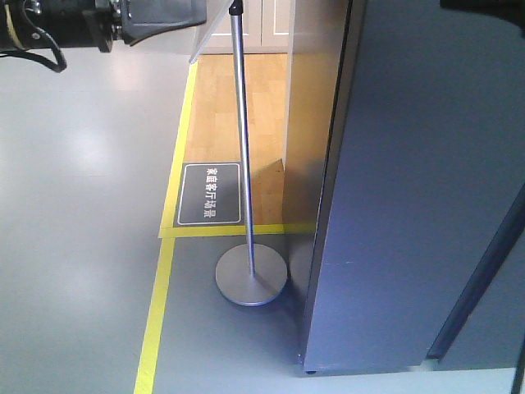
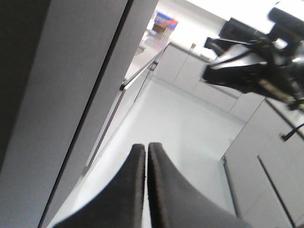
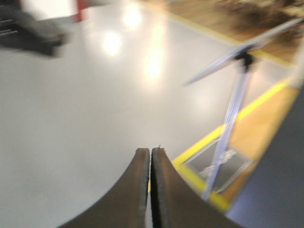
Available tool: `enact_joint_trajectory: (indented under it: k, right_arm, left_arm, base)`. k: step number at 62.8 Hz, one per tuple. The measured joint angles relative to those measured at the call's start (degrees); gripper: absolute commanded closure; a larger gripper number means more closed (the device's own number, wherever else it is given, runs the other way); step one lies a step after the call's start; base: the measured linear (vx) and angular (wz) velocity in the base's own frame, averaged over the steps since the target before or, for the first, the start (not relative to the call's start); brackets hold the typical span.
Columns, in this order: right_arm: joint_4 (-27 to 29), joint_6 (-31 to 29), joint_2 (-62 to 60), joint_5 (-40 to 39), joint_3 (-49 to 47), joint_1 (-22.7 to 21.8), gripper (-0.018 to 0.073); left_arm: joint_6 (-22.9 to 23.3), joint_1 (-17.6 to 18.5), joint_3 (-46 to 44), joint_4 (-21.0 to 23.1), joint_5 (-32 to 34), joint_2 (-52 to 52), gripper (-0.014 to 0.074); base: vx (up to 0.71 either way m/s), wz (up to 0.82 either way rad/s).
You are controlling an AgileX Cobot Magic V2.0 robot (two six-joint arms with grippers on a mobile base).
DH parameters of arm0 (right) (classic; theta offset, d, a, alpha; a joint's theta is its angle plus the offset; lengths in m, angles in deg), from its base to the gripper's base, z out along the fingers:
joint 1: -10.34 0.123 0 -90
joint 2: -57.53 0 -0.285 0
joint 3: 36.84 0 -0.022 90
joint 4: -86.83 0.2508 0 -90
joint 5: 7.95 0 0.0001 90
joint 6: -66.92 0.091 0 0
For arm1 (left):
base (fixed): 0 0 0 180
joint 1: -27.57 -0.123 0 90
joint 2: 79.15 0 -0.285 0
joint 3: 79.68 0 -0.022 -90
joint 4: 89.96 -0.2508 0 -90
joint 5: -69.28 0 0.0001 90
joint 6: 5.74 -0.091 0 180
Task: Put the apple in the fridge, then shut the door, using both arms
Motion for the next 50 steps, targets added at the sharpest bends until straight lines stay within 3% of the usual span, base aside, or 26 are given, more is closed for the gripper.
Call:
enact_joint_trajectory:
  k: [10,27,41,50]
  right_arm:
    - [-0.65,1.15,-6.50,2.42,7.47,0.24,0.0564]
    - [-1.54,-3.99,-31.27,-2.44,36.76,0.24,0.0564]
    - [-4.88,-1.53,-52.85,-7.86,56.77,0.24,0.0564]
    - [-6.91,1.62,-59.53,-12.27,65.79,0.24,0.0564]
  left_arm:
    - [0.00,4.78,8.93,-6.92,0.00,-7.95,0.0604]
    - [-0.77,12.22,40.34,-6.92,-1.13,-27.48,0.0604]
    - [-0.65,13.10,67.11,-5.86,-19.34,-45.45,0.0604]
    - [-0.40,13.10,78.83,2.29,-30.76,-53.40,0.0604]
  base:
    - [0.00,0.00]
    - [0.00,0.00]
    - [0.00,0.00]
    - [0.00,0.00]
